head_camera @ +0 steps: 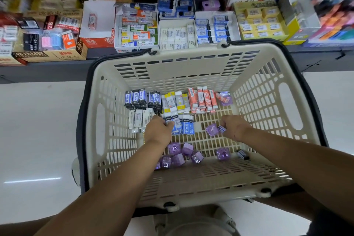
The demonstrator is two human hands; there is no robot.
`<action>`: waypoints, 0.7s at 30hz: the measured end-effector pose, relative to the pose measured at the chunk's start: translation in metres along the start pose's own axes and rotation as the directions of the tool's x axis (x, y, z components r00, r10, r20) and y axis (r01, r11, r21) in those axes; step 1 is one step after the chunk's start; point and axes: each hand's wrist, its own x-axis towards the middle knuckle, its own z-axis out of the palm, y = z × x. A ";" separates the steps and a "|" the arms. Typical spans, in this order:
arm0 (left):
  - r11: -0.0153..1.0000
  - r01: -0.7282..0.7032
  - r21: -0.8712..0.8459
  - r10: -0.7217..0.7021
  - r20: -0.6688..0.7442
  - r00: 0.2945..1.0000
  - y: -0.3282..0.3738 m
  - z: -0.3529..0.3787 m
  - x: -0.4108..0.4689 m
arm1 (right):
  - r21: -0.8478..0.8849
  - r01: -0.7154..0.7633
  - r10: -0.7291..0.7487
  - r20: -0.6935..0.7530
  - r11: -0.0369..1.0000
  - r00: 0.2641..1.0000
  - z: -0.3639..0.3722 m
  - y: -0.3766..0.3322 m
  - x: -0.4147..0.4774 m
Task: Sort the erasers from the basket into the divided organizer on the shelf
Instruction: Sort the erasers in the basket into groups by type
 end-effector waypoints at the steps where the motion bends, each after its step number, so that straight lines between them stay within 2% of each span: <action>1: 1.000 -0.007 0.001 0.007 0.008 1.000 0.000 0.000 0.000 | -0.045 -0.010 0.011 0.022 0.999 1.000 -0.004 0.001 0.000; 4: 0.997 -0.033 -0.075 0.039 0.079 0.996 0.006 0.001 -0.003 | 0.073 -0.087 0.082 0.062 0.994 0.995 -0.026 0.004 0.002; 7: 0.964 -0.012 -0.267 0.069 0.206 0.976 0.020 0.005 -0.010 | 0.247 -0.039 0.026 0.055 0.968 0.998 -0.053 -0.010 -0.001; 8: 0.926 0.053 -0.374 0.052 0.263 0.963 0.028 0.005 -0.014 | 0.388 -0.007 -0.013 0.049 0.922 0.999 -0.058 -0.019 -0.004; 10: 0.786 0.219 -0.578 0.012 0.369 0.929 0.043 0.003 -0.021 | 0.709 0.040 -0.093 0.036 0.705 0.995 -0.063 -0.045 -0.016; 11: 0.710 0.268 -0.651 0.006 0.386 0.923 0.046 0.002 -0.021 | 0.794 0.061 -0.130 0.023 0.605 0.991 -0.063 -0.058 -0.020; 13: 0.589 0.295 -0.752 -0.033 0.342 0.939 0.048 -0.004 -0.017 | 0.866 0.094 -0.141 -0.027 0.491 0.990 -0.058 -0.081 -0.022; 16: 0.489 0.284 -0.825 -0.175 0.226 0.958 0.041 -0.019 -0.007 | 0.947 0.097 -0.156 -0.050 0.305 0.987 -0.050 -0.110 -0.022; 17: 0.461 0.275 -0.844 -0.218 0.193 0.957 0.037 -0.025 -0.003 | 0.957 0.102 -0.166 -0.058 0.273 0.985 -0.049 -0.119 -0.020; 19: 0.421 0.243 -0.874 -0.291 0.123 0.949 0.033 -0.036 0.006 | 0.947 0.135 -0.134 -0.099 0.290 0.986 -0.050 -0.126 -0.012; 21: 0.412 0.213 -0.886 -0.339 0.068 0.938 0.030 -0.044 0.013 | 0.891 0.175 0.017 -0.201 0.418 0.979 -0.050 -0.113 0.003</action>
